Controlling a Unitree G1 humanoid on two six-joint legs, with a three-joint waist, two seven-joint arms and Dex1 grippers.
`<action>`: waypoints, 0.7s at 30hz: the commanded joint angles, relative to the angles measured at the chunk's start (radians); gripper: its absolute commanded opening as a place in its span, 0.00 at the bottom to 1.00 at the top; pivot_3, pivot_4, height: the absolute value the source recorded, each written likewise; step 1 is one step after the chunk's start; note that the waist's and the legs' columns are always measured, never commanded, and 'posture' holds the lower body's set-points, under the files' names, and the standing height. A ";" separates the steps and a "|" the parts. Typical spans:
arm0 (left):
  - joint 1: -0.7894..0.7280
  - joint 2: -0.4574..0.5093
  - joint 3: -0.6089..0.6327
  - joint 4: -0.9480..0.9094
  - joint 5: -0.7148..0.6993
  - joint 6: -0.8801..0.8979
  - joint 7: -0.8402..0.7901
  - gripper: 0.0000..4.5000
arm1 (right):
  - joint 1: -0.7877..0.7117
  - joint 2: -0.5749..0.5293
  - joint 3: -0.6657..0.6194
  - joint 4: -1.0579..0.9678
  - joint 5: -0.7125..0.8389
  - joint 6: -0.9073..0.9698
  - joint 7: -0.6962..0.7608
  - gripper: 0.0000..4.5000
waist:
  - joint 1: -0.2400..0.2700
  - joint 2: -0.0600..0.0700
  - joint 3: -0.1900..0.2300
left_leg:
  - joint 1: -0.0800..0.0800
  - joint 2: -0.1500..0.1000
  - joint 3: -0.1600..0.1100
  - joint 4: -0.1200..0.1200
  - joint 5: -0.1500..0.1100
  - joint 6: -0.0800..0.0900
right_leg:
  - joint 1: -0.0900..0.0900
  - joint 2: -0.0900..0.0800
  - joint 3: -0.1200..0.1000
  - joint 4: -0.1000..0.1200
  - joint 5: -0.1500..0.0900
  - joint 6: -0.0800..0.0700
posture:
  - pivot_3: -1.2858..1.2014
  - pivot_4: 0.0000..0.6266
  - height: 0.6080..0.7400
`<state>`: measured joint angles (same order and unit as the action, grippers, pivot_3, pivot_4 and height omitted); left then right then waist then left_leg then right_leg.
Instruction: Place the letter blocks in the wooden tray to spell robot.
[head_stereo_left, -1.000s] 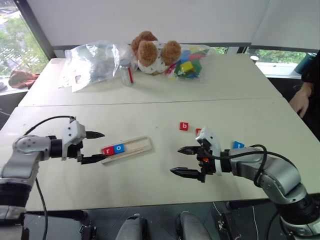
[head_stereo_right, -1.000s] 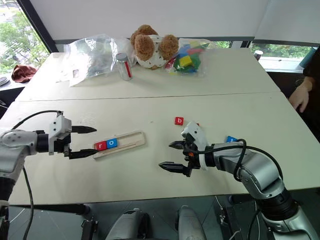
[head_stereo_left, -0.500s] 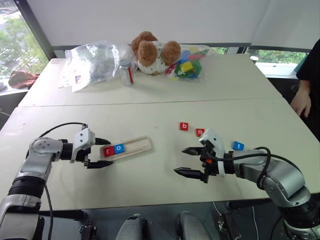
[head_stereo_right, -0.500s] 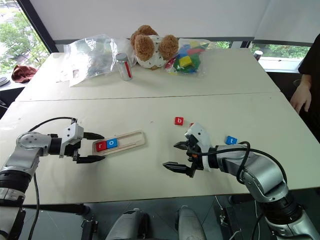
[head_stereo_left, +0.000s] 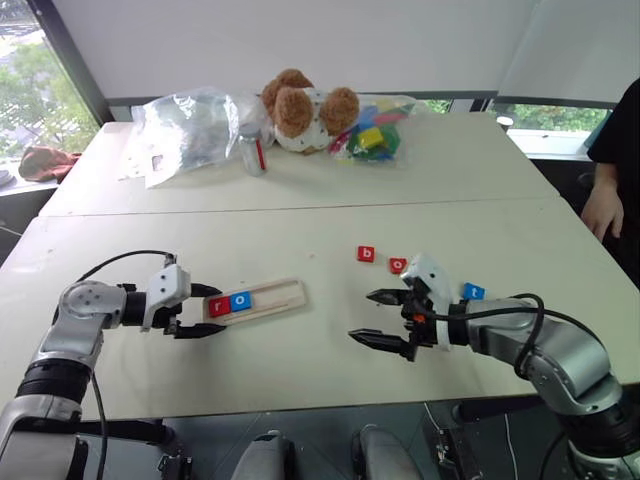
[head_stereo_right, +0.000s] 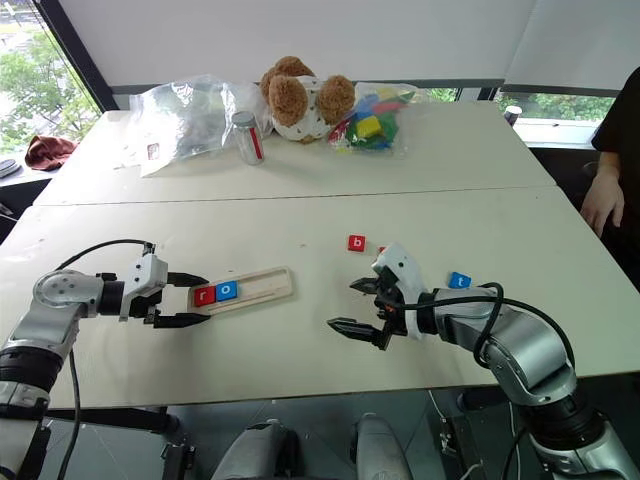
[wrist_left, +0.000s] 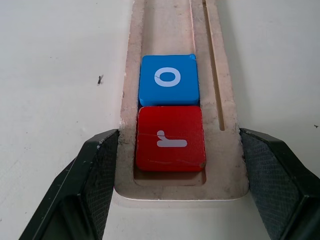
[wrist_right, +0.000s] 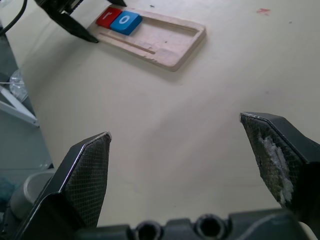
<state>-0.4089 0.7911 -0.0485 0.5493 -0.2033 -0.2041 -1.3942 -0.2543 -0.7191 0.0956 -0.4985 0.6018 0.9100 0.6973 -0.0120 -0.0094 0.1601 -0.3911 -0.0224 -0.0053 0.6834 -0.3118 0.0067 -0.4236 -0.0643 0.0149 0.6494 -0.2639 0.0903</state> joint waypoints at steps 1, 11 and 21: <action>-0.032 -0.007 -0.039 -0.047 0.025 0.021 -0.028 0.69 | 0.008 0.020 -0.090 0.015 -0.001 -0.023 -0.041 1.00 | 0.003 0.000 0.000 | 0.000 0.000 0.000 0.000 0.000 0.000 | 0.000 0.000 0.000 0.000 0.000 0.000 | 0.52 0.24 1.00; -0.247 -0.177 -0.150 0.072 0.079 0.019 -0.072 0.69 | 0.036 0.034 -0.194 0.063 -0.083 -0.043 -0.170 1.00 | 0.022 0.000 0.000 | -0.002 -0.001 0.000 0.001 0.000 0.000 | -0.001 0.002 0.000 0.000 0.000 0.000 | 0.52 0.24 1.00; -0.298 -0.228 -0.170 0.172 0.115 -0.020 -0.096 0.99 | -0.001 0.139 -0.198 0.041 -0.086 0.037 -0.304 1.00 | 0.013 0.000 0.000 | -0.001 0.000 0.001 0.001 0.000 0.000 | -0.001 0.004 0.000 0.001 0.000 0.000 | 0.52 0.24 1.00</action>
<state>-0.6958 0.5608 -0.2172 0.7147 -0.0962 -0.2141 -1.4784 -0.2238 -0.5951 -0.0956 -0.4182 0.5063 0.9359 0.4146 0.0011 -0.0099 0.1602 -0.3923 -0.0228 -0.0044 0.6841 -0.3116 0.0069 -0.4247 -0.0606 0.0146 0.6500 -0.2639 0.0905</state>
